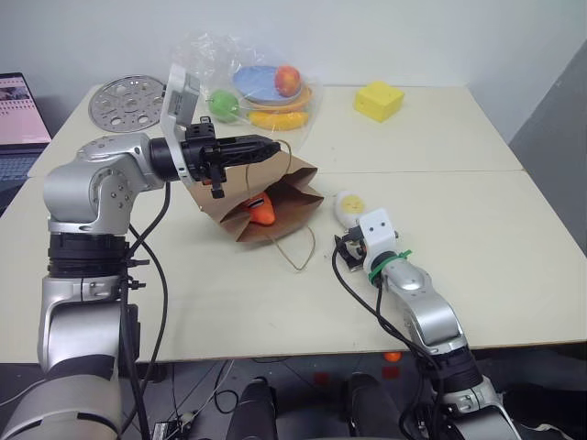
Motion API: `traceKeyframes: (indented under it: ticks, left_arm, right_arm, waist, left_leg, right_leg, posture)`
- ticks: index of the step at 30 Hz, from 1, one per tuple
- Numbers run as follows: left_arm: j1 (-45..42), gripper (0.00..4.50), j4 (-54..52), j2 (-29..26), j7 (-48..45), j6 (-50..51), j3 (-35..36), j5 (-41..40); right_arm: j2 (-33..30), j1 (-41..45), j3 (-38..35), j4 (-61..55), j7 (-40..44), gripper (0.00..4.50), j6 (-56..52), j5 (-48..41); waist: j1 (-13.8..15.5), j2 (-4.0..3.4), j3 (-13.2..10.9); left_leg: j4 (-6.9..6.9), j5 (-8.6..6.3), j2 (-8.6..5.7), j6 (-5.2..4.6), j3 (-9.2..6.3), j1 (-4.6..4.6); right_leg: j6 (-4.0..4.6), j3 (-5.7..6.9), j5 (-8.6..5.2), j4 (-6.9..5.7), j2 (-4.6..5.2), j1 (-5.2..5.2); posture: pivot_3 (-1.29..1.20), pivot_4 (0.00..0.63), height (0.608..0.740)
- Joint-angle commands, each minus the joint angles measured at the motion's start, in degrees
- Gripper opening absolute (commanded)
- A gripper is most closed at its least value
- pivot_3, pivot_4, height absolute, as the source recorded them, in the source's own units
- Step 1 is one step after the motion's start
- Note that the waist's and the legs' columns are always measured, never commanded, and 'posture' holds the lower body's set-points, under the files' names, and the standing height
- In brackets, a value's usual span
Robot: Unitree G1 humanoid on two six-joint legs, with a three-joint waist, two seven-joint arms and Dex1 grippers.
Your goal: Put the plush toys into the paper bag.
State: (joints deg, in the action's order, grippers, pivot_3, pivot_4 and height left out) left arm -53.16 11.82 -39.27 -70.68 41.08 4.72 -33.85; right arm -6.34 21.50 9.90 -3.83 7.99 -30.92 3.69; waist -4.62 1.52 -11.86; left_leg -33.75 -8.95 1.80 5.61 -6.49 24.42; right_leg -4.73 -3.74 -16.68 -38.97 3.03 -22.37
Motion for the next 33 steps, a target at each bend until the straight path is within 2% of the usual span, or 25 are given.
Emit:
traceKeyframes:
  ticks: [1,9,14,17,20,24,27,29,33]
  left_arm:
    - [-1.3,0.00,-1.2,-0.9,-0.1,-0.6,0.8,-0.3]
    - [-0.7,0.00,-1.7,-1.3,0.2,-0.6,1.1,-0.5]
    - [-0.8,0.00,-1.2,-1.6,0.0,-0.8,1.0,-0.2]
    - [-1.2,0.00,-0.9,-1.5,-0.1,-1.0,0.8,-0.1]
    - [-1.5,0.00,-0.6,-1.4,-0.2,-1.1,0.6,-0.1]
    - [-1.5,0.00,-0.5,-1.3,-0.3,-1.3,0.5,0.1]
    - [-1.4,0.00,-1.2,-1.0,-0.3,-1.0,0.4,-0.4]
    - [-1.1,0.00,-2.0,-1.0,-0.2,-0.7,0.4,-0.7]
    - [-0.7,0.00,-2.8,-1.2,-0.3,-0.3,0.5,-0.9]
  right_arm:
    - [-0.1,1.1,-1.7,0.0,-0.3,2.81,3.7,-0.2]
    - [-2.1,0.7,-2.9,-3.1,2.8,0.02,4.5,-1.8]
    - [-7.1,-0.1,-1.5,-11.0,12.2,0.02,4.0,-5.4]
    - [-9.5,-1.0,-1.0,-19.1,19.1,0.02,-3.8,-12.4]
    - [-10.4,-0.3,0.4,-22.4,20.5,0.02,-9.2,-14.7]
    - [-10.1,0.7,2.1,-22.7,19.4,0.02,-10.7,-14.0]
    - [-3.8,5.4,5.4,-15.6,13.3,0.02,-10.5,-10.7]
    - [1.0,8.5,4.4,-10.8,8.8,0.02,-10.6,-9.4]
    - [4.4,14.1,4.6,-2.4,8.2,0.02,-7.5,-8.2]
  waist:
    - [0.0,0.00,0.0]
    - [0.0,0.00,0.0]
    - [0.0,0.00,0.0]
    - [0.0,0.00,0.0]
    - [0.0,0.00,0.0]
    - [0.1,0.00,0.0]
    - [-0.1,0.00,0.0]
    - [-0.3,-0.01,0.0]
    - [0.1,0.01,0.0]
  left_leg:
    - [0.00,0.00,0.00,0.00,0.00,0.00]
    - [0.00,0.00,0.00,0.00,-0.01,0.00]
    - [0.00,0.00,0.00,0.00,-0.01,0.01]
    - [0.00,0.00,0.00,0.00,-0.02,0.01]
    - [-0.01,0.00,0.00,0.00,-0.03,0.00]
    - [-0.05,0.00,0.00,0.00,-0.02,0.00]
    - [-0.07,0.00,0.00,0.00,-0.02,0.00]
    - [-0.07,0.01,0.02,-0.01,0.00,-0.05]
    - [-0.06,0.00,0.03,0.00,0.00,-0.01]
  right_leg:
    - [0.00,0.01,0.00,0.00,0.00,0.00]
    - [0.00,0.01,0.00,0.00,0.00,0.00]
    - [0.00,0.01,0.00,0.00,0.00,0.00]
    - [-0.01,0.02,-0.01,0.01,0.00,0.01]
    - [-0.01,0.02,-0.01,-0.01,0.00,0.02]
    - [-0.01,0.01,-0.01,-0.01,0.00,0.02]
    - [-0.01,0.01,-0.01,0.00,-0.01,0.02]
    - [0.00,-0.02,0.00,-0.05,-0.02,0.01]
    - [0.00,-0.01,0.00,0.00,-0.02,0.01]
  posture:
    - [0.00,0.150,0.740]
    - [0.00,0.150,0.740]
    - [0.00,0.150,0.740]
    - [0.00,0.150,0.740]
    - [0.00,0.150,0.740]
    - [0.00,0.150,0.740]
    - [0.00,0.150,0.740]
    - [0.00,0.150,0.740]
    - [0.00,0.150,0.740]
